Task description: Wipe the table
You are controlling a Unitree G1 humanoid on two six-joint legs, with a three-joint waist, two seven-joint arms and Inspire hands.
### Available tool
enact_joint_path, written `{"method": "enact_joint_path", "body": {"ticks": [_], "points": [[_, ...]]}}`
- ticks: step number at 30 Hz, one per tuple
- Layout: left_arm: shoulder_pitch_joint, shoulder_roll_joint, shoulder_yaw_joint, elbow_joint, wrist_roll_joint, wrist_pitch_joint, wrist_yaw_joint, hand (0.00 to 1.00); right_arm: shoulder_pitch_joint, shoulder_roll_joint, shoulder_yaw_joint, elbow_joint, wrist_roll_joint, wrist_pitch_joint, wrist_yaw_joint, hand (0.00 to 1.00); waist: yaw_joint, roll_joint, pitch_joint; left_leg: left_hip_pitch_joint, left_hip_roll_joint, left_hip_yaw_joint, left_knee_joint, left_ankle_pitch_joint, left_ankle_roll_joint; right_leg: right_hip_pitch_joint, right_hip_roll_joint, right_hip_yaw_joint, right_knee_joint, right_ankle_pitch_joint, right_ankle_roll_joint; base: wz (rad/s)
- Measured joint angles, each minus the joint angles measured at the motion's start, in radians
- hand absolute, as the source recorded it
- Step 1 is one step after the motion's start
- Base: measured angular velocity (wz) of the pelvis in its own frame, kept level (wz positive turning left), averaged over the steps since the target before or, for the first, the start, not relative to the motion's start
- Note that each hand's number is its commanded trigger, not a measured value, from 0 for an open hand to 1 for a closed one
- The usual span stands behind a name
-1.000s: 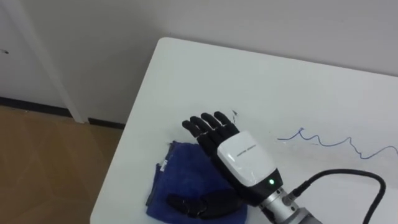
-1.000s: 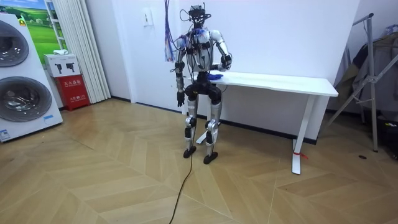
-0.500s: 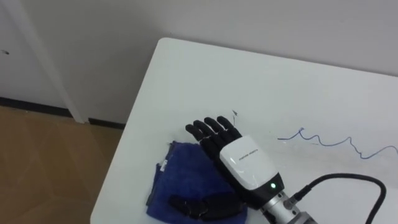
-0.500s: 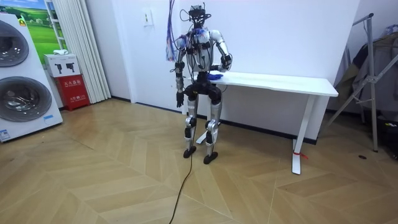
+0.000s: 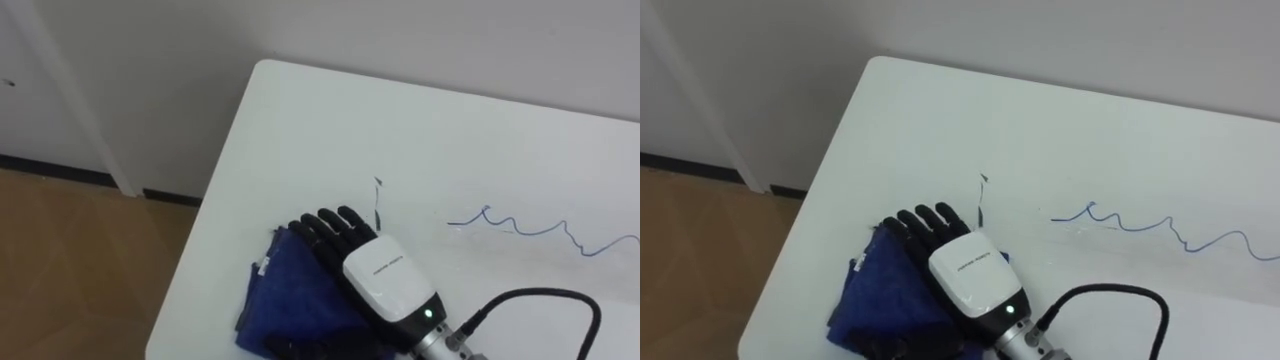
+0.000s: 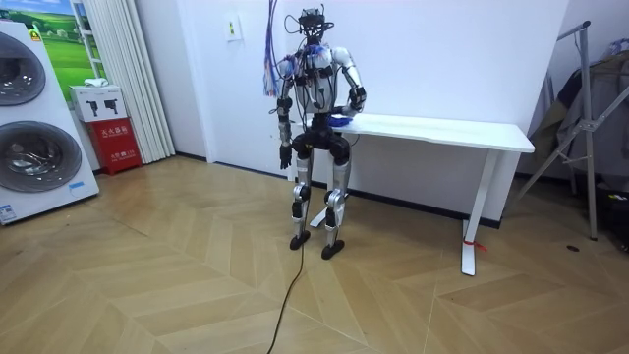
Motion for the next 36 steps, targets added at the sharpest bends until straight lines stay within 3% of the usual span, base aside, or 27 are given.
{"method": "enact_joint_path", "body": {"ticks": [8,9,10,24,36], "points": [[0.0,0.0,-0.006,0.0,0.0,0.0,0.0,0.0,0.0,-0.001,0.028,0.025,0.019,0.002,0.041,0.0,0.0,-0.001,0.0001,-0.001,-0.001,-0.006,0.002,0.0,0.0,0.0,-0.002,-0.01,0.0,0.0,0.0,0.0],[0.0,0.0,-0.006,0.0,0.001,0.0,0.0,0.0,0.0,0.0,0.032,0.03,0.017,0.002,0.046,0.39,0.0,-0.001,0.0003,-0.002,-0.002,-0.005,0.001,0.0,0.0,0.0,-0.002,-0.01,0.0,0.0,0.0,0.0],[-0.001,0.0,-0.006,0.0,0.001,0.0,-0.001,0.0,0.0,0.0,0.032,0.032,0.016,0.002,0.048,1.0,0.0,-0.001,0.0003,-0.002,-0.002,-0.005,0.001,0.0,0.0,-0.001,-0.002,-0.01,0.0,0.0,0.0,0.0],[0.003,0.0,-0.003,0.0,0.012,0.004,-0.002,0.0,-0.037,0.024,0.02,0.036,0.017,0.003,-0.044,1.0,0.002,-0.001,0.0007,-0.007,-0.003,-0.011,0.0,0.0,0.0,-0.001,-0.005,-0.026,-0.001,0.0,0.001,0.01],[-0.013,0.0,-0.001,-0.002,-0.031,0.017,-0.001,0.0,-0.05,0.022,0.029,0.039,0.075,0.003,-0.045,1.0,-0.001,-0.001,0.0002,-0.004,-0.004,-0.012,0.001,0.001,0.001,0.0,-0.006,-0.026,-0.001,0.0,0.001,0.0]]}}
